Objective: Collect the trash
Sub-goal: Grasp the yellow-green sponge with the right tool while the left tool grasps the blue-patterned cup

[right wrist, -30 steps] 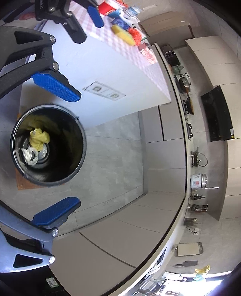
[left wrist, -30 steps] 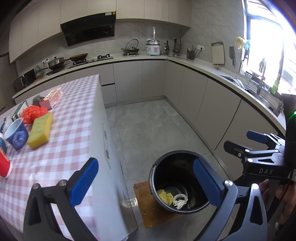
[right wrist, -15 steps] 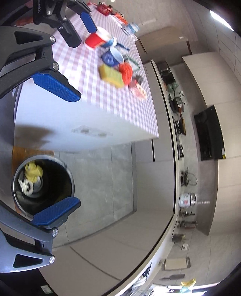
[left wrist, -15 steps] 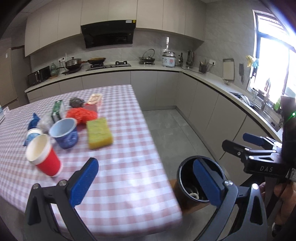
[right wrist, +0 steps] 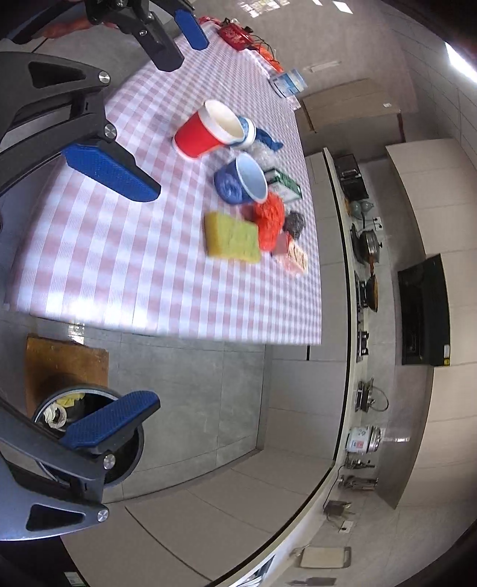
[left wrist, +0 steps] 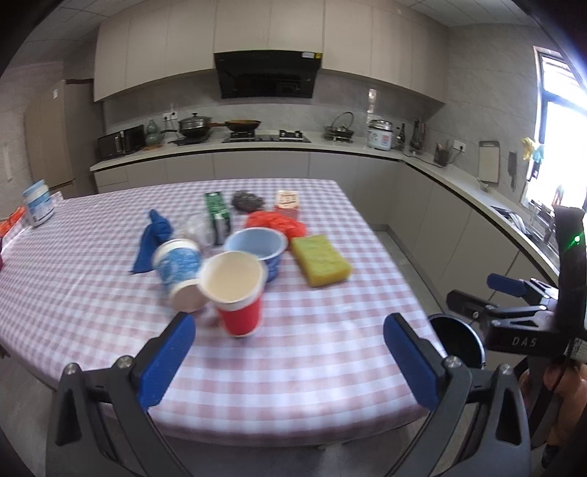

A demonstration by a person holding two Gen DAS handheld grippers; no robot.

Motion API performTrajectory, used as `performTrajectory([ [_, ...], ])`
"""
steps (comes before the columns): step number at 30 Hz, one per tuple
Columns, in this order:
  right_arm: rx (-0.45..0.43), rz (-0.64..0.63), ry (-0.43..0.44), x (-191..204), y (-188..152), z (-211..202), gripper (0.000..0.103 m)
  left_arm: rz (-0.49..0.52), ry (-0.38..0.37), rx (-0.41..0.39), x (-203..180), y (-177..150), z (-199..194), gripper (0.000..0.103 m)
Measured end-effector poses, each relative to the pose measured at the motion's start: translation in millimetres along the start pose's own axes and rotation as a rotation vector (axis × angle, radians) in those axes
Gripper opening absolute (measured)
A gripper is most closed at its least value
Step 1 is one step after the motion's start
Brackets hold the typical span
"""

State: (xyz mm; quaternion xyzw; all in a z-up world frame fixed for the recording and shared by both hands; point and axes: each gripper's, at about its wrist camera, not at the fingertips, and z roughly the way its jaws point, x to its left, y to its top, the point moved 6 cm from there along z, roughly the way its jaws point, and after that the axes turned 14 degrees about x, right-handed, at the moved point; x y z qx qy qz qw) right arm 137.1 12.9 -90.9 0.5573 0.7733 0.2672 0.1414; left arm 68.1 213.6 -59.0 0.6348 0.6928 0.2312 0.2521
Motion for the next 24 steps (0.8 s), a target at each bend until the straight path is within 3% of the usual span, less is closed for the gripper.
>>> performTrajectory([
  [6,-0.031,-0.017,0.016,45.6,12.9,5.7,0.103,-0.069,0.05,0.006,65.7,-9.3,-2.4,0.103],
  [14,-0.035,-0.098,0.027,107.3,23.3,27.3,0.103,-0.107,0.107,0.013,124.1,-14.1,4.9,0.102],
  [24,-0.004,-0.015,-0.031,96.4,44.0,63.4,0.103,-0.117,0.079,0.038,146.1,1.7,37.6,0.097],
])
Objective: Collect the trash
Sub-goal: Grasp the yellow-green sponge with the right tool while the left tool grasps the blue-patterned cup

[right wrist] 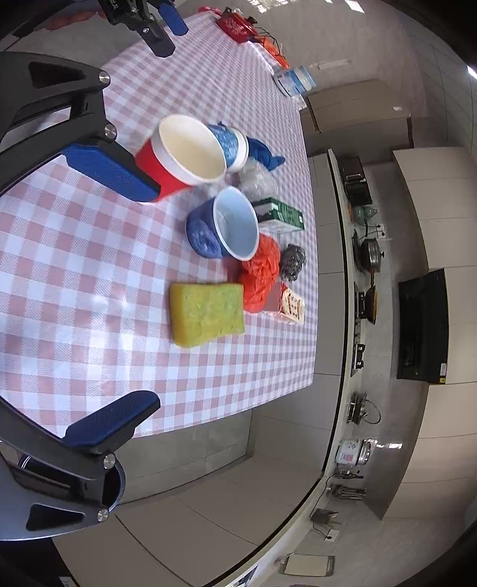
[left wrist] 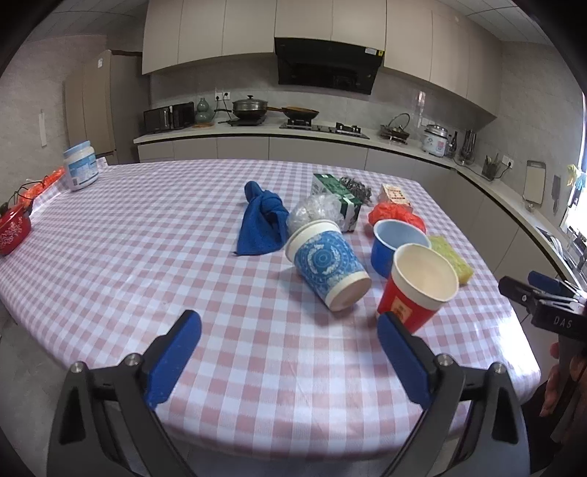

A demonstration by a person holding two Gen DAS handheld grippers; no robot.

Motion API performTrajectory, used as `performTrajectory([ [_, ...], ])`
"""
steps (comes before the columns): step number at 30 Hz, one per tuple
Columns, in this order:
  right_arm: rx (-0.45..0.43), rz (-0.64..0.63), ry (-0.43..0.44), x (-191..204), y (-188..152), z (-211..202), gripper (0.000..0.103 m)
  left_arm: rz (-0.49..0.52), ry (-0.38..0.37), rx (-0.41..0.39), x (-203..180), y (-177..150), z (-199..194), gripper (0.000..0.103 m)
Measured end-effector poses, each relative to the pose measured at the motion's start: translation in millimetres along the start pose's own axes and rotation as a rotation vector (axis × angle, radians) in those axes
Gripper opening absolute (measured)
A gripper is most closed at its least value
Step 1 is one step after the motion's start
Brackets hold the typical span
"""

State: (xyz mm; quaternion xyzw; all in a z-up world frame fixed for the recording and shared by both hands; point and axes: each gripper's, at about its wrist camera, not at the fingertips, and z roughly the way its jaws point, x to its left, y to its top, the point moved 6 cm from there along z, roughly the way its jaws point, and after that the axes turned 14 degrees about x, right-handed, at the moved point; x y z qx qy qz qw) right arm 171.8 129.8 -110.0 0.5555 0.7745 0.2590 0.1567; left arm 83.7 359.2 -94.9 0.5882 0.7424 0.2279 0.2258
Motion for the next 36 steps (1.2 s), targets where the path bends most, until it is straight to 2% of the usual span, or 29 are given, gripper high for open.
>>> performTrajectory([
  [2,0.013,0.009,-0.005,-6.4,4.7,9.4,0.103,-0.001,-0.018,0.009,-5.7,4.6,12.6,0.097],
  [5,0.047,0.004,0.009,-12.7,8.8,25.9,0.103,0.021,-0.006,0.036,-18.7,7.4,33.1,0.097],
  [12,0.109,-0.031,0.065,-19.2,25.5,71.9,0.102,-0.017,0.017,0.079,-24.7,21.9,67.9,0.092],
  [19,0.137,-0.067,0.09,-18.5,51.5,102.8,0.102,-0.052,0.014,0.056,-31.8,41.8,78.7,0.092],
  [23,0.152,-0.082,0.1,-19.4,58.7,114.9,0.102,-0.063,0.007,0.076,-36.8,43.2,91.5,0.092],
  [27,0.173,-0.089,0.096,-20.8,62.1,127.6,0.102,-0.069,0.046,0.109,-27.2,41.3,103.8,0.092],
  [29,0.186,-0.083,0.106,-22.9,63.3,132.3,0.094,-0.082,0.059,0.117,-18.0,39.6,103.7,0.091],
  [33,0.198,-0.087,0.111,-23.0,66.1,137.5,0.092,-0.093,0.048,0.1,-10.9,41.3,98.5,0.09],
  [34,0.2,-0.087,0.112,-22.9,66.6,138.2,0.091,-0.086,0.047,0.099,-11.4,41.9,99.1,0.089],
  [35,0.206,-0.089,0.113,-22.9,66.0,139.0,0.081,-0.082,0.04,0.107,-11.3,41.7,101.3,0.082],
  [36,0.213,-0.092,0.109,-22.6,65.2,139.8,0.077,-0.081,0.031,0.117,-11.7,41.4,104.8,0.065],
])
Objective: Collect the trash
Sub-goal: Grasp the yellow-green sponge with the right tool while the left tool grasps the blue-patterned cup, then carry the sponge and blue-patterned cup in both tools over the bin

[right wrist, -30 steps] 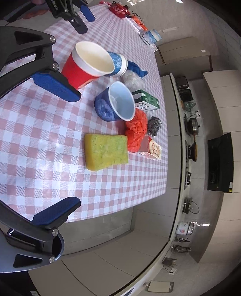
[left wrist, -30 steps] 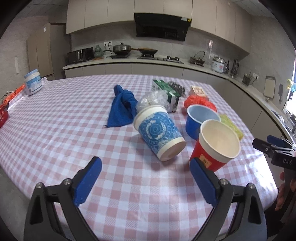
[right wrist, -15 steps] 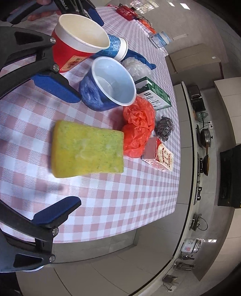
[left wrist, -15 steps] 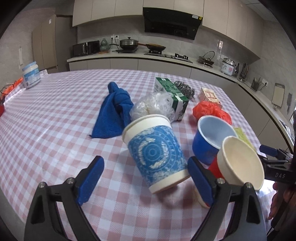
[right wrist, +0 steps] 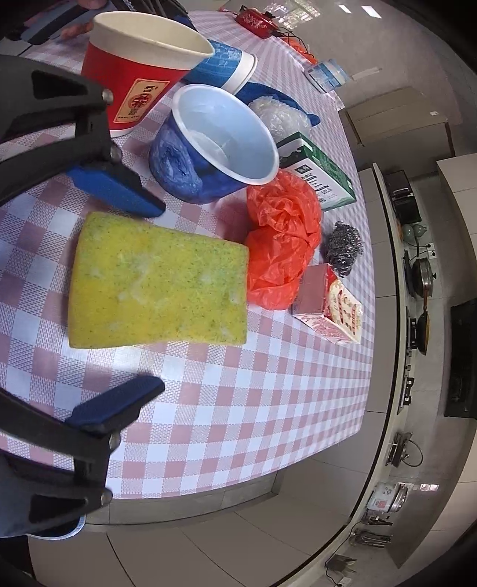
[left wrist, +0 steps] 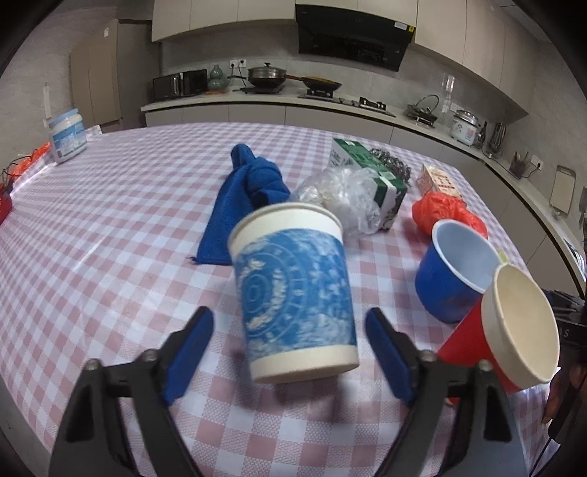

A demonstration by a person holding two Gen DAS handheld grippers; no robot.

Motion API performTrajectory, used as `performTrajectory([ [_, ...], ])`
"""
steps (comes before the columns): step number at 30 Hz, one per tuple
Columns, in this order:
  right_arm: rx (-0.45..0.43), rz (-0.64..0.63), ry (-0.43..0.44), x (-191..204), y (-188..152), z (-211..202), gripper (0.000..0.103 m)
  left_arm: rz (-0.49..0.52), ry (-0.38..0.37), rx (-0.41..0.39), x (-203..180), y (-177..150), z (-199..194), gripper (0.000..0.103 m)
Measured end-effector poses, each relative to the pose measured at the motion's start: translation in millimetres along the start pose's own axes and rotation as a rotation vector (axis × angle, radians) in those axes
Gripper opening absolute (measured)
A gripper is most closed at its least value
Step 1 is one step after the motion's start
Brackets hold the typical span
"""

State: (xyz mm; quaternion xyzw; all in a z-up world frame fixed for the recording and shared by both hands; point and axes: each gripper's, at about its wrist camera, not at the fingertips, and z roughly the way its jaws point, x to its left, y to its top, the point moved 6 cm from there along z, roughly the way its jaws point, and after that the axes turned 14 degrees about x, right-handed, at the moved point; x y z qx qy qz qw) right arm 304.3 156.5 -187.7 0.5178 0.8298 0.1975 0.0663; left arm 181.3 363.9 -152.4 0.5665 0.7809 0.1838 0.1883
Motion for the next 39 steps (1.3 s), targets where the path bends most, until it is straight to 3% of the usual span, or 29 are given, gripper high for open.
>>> performTrajectory([
  [1,-0.004,-0.005,-0.004,0.6,-0.5,-1.8,0.059,-0.002,-0.01,0.014,1.5,-0.3,3.6,0.063],
  [4,-0.004,-0.006,0.017,2.7,-3.7,-8.8,0.057,-0.001,-0.02,0.0,5.1,-1.1,-1.0,0.062],
  [18,-0.098,0.053,-0.009,8.6,-30.8,-62.1,0.056,0.1,-0.016,-0.107,-4.5,-12.2,-72.1,0.061],
  [28,-0.188,0.13,-0.086,7.9,-76.7,-132.2,0.056,0.21,-0.135,-0.167,-38.7,-24.1,-114.0,0.061],
  [39,-0.246,0.252,-0.169,-39.5,-141.7,-194.0,0.056,0.364,-0.269,-0.185,-115.1,-41.0,-135.2,0.061],
])
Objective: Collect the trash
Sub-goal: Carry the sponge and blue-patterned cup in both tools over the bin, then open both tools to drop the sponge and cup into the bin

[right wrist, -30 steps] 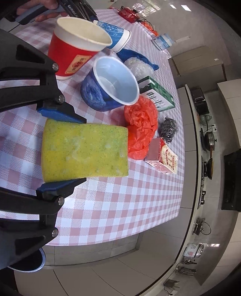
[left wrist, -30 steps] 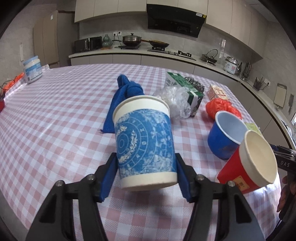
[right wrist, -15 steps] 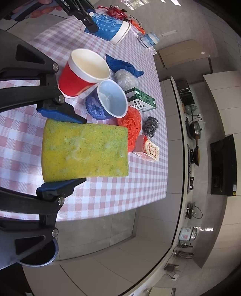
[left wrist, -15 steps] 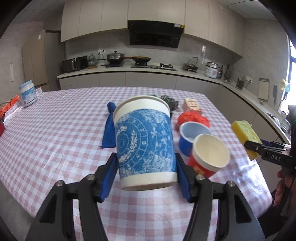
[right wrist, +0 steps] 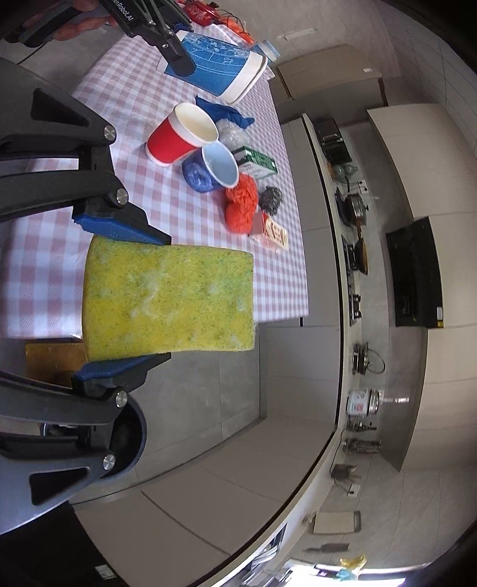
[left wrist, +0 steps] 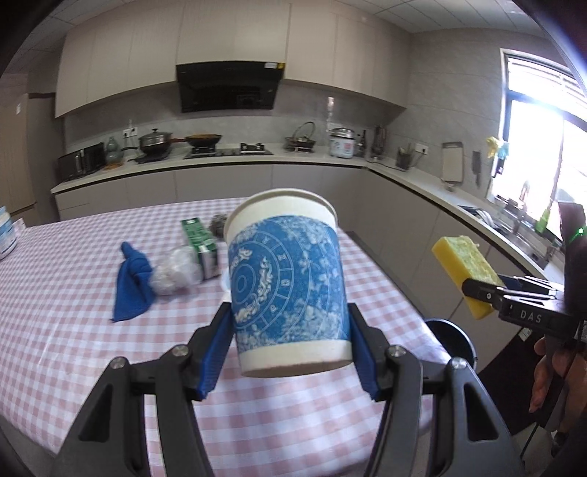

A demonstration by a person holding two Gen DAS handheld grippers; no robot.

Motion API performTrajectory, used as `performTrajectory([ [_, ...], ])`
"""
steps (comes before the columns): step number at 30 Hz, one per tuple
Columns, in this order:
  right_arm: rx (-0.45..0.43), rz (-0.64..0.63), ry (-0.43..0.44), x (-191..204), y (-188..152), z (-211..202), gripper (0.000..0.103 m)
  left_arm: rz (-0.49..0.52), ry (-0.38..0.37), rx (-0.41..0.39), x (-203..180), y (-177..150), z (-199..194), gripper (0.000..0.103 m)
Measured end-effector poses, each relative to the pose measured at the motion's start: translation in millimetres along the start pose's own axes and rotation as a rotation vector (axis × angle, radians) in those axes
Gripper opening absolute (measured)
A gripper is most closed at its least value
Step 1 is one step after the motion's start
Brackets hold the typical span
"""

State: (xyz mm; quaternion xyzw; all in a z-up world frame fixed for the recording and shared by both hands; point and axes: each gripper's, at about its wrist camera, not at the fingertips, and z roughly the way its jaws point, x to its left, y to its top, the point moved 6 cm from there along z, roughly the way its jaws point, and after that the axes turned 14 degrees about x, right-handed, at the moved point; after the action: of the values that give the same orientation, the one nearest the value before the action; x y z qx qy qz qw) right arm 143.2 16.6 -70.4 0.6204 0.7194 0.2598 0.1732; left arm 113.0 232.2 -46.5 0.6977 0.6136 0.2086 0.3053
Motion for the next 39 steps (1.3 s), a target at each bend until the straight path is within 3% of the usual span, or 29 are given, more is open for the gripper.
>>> performTrajectory([
  [10,-0.035,0.048,-0.031,-78.6,-18.4,-25.6,0.056,0.06,-0.041,0.002,-73.6,8.5,16.5,0.061],
  [26,-0.028,-0.007,0.016,-256.0,-49.1,-27.7,0.056,0.135,-0.098,0.106,-262.9,-3.3,87.4,0.061],
  [31,0.04,-0.067,0.025,-288.5,-67.7,-1.0,0.057,0.138,-0.122,0.148,-298.3,-17.7,115.9,0.061],
  [39,0.162,-0.161,0.069,-309.3,-104.2,64.1,0.057,0.124,-0.133,0.232,-332.8,-42.1,164.7,0.061],
])
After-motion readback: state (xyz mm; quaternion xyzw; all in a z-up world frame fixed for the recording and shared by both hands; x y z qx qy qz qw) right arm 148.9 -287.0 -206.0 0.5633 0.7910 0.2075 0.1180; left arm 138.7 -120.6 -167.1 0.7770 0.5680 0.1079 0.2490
